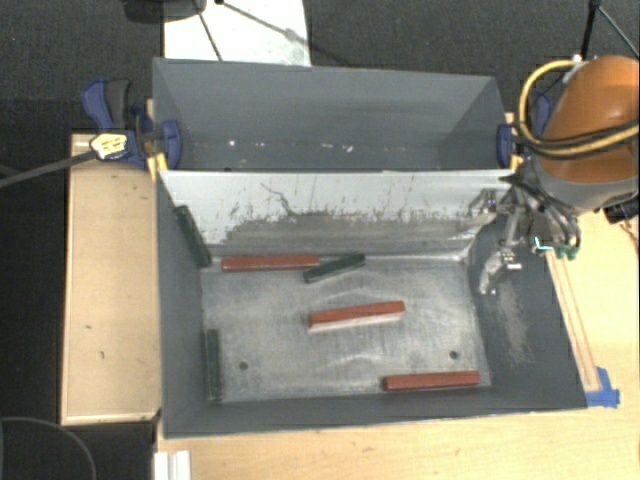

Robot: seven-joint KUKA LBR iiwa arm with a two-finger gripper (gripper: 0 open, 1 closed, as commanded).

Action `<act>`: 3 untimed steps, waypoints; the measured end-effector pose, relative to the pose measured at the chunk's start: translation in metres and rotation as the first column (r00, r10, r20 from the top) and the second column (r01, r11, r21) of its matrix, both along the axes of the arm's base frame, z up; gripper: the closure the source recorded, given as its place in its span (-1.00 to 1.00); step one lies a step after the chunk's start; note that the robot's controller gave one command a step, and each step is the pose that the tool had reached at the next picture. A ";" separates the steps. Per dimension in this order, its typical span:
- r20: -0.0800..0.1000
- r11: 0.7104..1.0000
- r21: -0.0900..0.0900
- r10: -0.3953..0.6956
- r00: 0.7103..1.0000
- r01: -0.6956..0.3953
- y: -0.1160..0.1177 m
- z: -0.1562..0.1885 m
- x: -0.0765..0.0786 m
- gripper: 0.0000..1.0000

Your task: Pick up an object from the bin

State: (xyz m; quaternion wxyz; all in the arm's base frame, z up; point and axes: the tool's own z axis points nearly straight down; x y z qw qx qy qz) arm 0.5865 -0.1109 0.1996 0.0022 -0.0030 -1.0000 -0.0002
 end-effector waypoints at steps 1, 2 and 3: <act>0.008 1.000 -0.001 0.003 1.000 -0.003 0.000 0.005 0.002 -1.00; 0.014 0.999 -0.003 0.044 0.999 -0.044 0.016 -0.049 0.003 -1.00; 0.004 0.998 0.000 0.064 0.998 -0.064 0.079 -0.071 -0.023 -1.00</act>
Offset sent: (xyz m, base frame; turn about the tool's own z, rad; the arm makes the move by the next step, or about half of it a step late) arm 0.0000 0.0383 -0.1296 -0.1145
